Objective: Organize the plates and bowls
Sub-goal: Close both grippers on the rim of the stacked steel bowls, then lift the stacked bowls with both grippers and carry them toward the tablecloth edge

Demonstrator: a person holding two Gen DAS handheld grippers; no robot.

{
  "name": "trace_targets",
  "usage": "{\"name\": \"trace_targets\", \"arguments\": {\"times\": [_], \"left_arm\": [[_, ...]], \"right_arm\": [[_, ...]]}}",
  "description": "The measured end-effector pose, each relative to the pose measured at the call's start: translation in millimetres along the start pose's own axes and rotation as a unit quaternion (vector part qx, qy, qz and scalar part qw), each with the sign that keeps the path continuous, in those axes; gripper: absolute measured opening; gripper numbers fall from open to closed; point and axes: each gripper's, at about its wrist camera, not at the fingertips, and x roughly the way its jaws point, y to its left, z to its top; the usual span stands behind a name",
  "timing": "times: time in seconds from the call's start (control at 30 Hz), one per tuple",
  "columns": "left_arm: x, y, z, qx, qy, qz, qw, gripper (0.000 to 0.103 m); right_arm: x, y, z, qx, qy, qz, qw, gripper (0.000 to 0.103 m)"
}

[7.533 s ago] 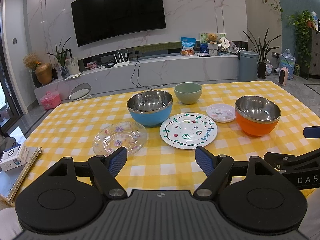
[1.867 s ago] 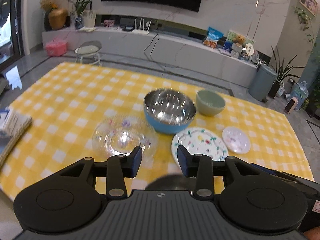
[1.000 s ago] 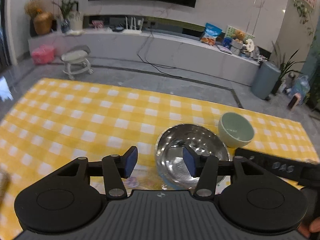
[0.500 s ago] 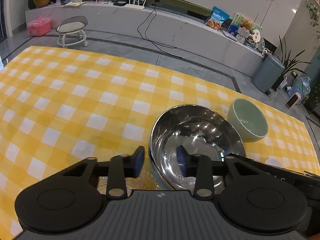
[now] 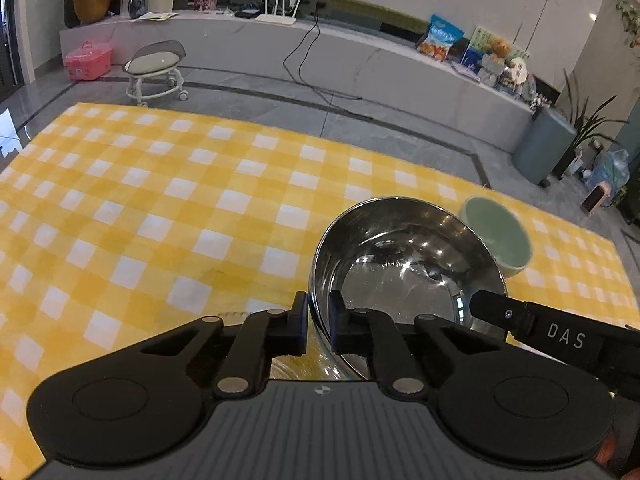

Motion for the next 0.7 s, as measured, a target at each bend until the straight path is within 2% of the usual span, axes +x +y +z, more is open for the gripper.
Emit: {"name": "trace_targets", "arguments": {"times": [0.27, 0.43, 0.7], "left_arm": [[-81.2, -16.6, -7.9, 0.012, -0.027, -0.007, 0.9995, 0.011], [-125.1, -24.4, -34.5, 0.026, -0.034, -0.015, 0.9990, 0.011], [-171.1, -10.8, -79.9, -0.035, -0.043, -0.038, 0.9977, 0.011]], "right_arm": [[-74.8, 5.2, -12.9, 0.004, -0.034, 0.018, 0.999, 0.007], [-126.4, -3.4, -41.4, 0.035, -0.037, 0.044, 0.998, 0.007], [-188.2, -12.6, -101.6, 0.071, -0.032, 0.074, 0.994, 0.007]]}}
